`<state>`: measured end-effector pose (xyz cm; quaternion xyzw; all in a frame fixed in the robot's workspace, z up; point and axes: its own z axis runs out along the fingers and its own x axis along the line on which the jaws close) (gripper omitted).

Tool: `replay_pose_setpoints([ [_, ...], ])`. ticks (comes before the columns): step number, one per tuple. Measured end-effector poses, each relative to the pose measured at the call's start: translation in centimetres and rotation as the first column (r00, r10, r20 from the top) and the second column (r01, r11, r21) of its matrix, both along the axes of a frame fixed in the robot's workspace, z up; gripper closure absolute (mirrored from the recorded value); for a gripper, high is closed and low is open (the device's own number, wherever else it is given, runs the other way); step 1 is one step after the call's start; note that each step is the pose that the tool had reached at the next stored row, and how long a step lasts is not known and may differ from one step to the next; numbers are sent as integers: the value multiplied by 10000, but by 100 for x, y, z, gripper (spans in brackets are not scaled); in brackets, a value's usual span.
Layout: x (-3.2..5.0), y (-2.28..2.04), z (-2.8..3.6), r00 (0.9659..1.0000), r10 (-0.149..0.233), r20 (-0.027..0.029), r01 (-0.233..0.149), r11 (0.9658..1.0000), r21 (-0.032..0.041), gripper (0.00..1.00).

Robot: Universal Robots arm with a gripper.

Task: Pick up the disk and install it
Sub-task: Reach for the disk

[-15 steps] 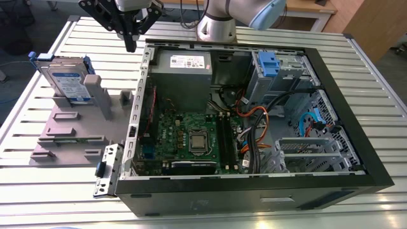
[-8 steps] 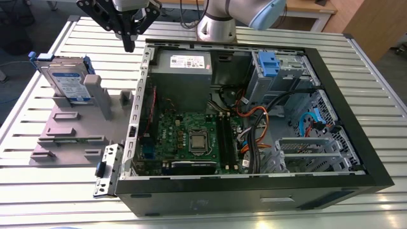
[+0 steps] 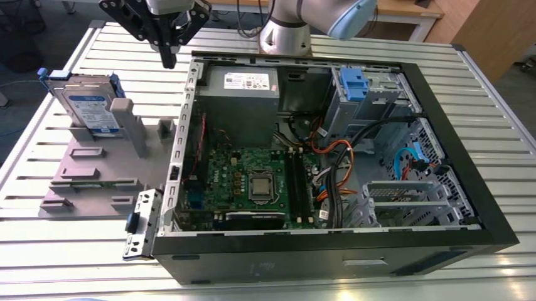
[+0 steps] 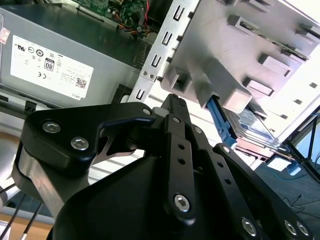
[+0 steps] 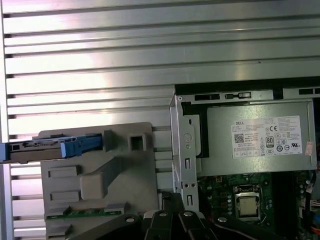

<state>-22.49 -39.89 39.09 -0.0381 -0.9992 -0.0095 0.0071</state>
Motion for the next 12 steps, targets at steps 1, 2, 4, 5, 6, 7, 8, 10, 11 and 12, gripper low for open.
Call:
replay_pose_setpoints([
  [1,-2,0,0,10000,0,0,0,10000,0,89],
  [2,-4,0,0,10000,1,-1,-1,10000,-1,89],
  [4,-147,0,-7,10000,0,-1,0,10000,-2,89],
  [5,-148,0,-7,10000,0,0,0,10000,-1,89],
  [6,-149,0,-7,10000,0,0,0,10000,-1,89],
  [7,-152,0,-7,10000,0,0,0,10000,-2,89],
  [8,-153,0,-7,10000,0,0,0,10000,-2,89],
  [10,-398,0,-16,10000,0,0,0,10000,-1,89],
  [11,-400,0,-16,10000,0,0,0,10000,-1,89],
  [12,-402,0,-16,10000,0,0,0,10000,-1,89],
])
